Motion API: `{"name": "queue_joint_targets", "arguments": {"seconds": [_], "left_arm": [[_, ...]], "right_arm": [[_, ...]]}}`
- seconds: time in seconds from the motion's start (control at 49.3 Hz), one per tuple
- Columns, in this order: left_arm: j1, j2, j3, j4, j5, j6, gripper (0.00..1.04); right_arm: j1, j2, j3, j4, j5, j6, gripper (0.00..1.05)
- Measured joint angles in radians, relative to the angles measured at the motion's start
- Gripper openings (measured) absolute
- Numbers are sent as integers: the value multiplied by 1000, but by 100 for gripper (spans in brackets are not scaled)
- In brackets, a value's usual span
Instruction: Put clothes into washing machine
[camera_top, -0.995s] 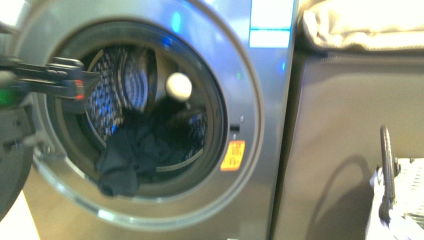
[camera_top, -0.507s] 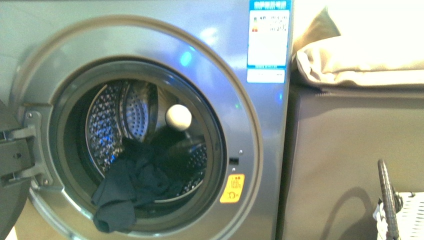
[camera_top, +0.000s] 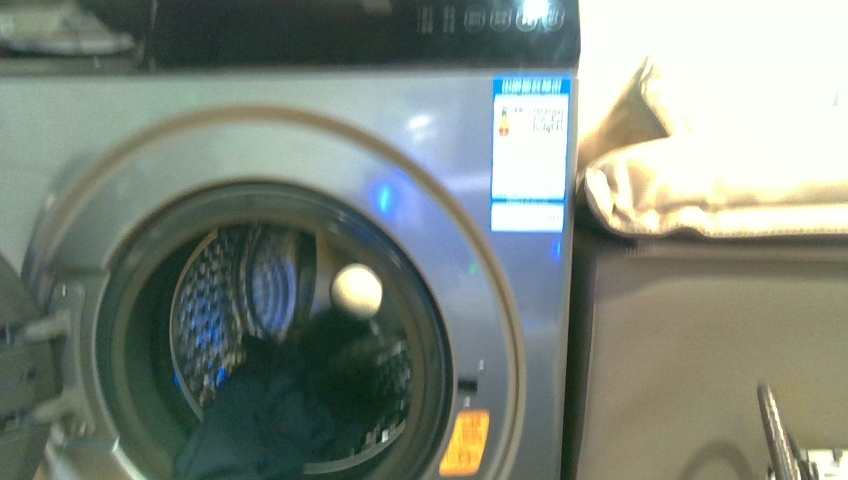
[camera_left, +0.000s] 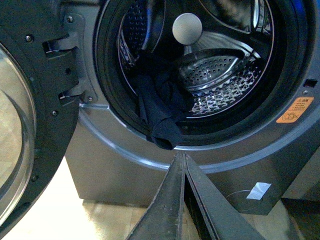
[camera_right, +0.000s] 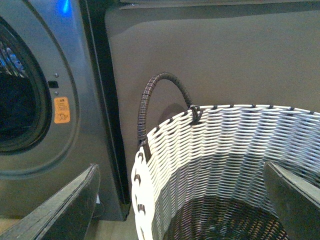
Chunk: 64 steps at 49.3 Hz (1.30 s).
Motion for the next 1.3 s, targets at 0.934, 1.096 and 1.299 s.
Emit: {"name": "queue_joint_targets", "arguments": {"seconds": [0.934,1.096,1.299], "left_arm": [[0,-452,-106,-330,0,0,4],[0,-496,-106,-373,0,0,4],[0,-672,-105,-559,-2,0,4]], "right_arm": [[0,0,0,0,0,0,97],[0,0,0,0,0,0,97],[0,0,0,0,0,0,97]]}}
